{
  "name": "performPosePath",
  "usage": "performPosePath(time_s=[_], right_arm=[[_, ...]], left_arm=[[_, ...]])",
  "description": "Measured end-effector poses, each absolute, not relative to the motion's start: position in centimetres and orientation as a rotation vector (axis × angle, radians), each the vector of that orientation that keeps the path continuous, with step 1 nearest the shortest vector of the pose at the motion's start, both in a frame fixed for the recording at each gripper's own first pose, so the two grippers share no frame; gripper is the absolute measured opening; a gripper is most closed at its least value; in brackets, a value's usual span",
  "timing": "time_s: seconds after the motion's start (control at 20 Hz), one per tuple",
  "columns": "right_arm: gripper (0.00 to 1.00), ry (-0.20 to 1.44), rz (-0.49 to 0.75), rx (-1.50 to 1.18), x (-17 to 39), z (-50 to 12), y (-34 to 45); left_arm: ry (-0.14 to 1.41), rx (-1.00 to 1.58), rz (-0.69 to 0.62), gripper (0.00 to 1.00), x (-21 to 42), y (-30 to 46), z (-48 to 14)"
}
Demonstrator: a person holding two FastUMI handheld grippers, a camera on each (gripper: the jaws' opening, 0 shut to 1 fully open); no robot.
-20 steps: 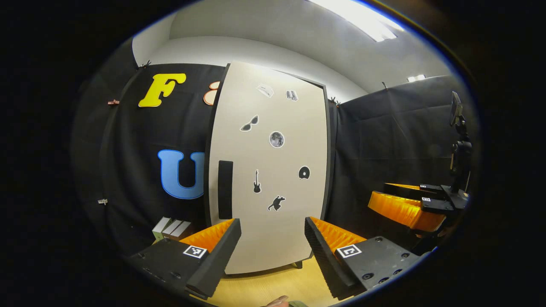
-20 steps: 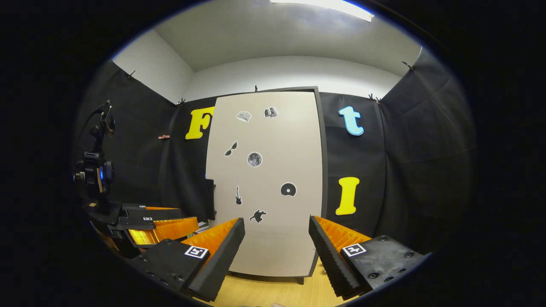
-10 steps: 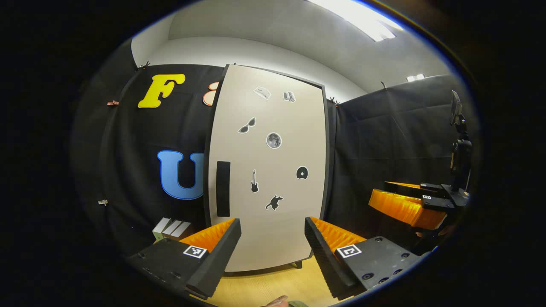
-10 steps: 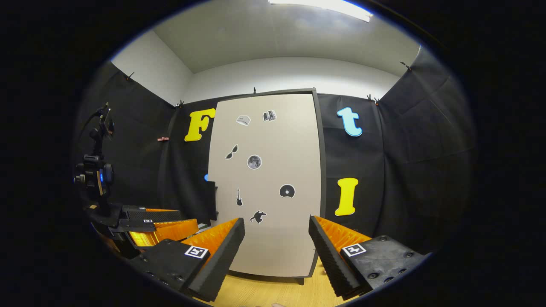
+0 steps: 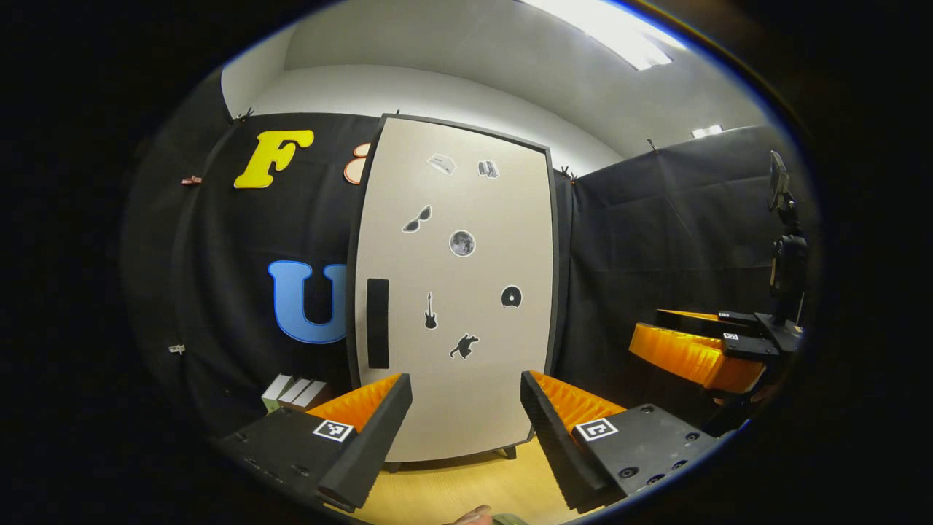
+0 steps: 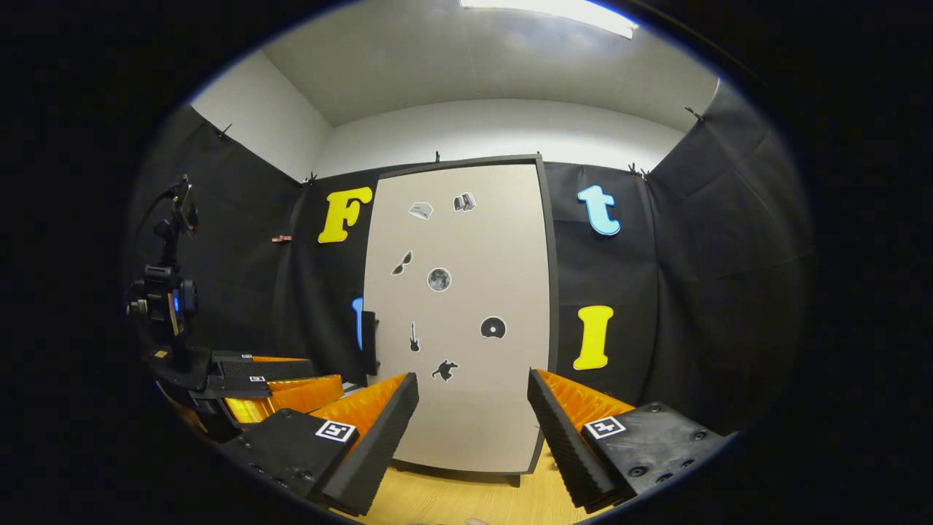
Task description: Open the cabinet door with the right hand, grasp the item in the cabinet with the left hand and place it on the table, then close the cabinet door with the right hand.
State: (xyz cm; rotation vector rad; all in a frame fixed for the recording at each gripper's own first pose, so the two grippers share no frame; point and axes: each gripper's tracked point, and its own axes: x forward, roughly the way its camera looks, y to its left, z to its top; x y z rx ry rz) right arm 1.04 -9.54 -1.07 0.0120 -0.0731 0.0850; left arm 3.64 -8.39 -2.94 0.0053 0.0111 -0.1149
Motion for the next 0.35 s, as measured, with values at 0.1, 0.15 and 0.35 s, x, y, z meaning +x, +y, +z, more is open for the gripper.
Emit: performPosePath(time_s=[0.1, 0.15, 0.35], right_arm=[[0.98, -0.074, 0.084, 0.012, 0.94, -1.06, -9.51], [0.98, -0.075, 0.082, 0.013, 0.83, -1.0, -9.55], [0.94, -0.076, 0.082, 0.013, 0.62, -0.79, -9.46]], left_arm=[[0.009, -0.004, -0.125, 0.95, 3.45, -8.7, -3.01], [0.007, -0.005, -0.128, 0.95, 3.38, -8.68, -2.96], [0.01, 0.027, -0.116, 0.95, 3.32, -8.58, -2.99]])
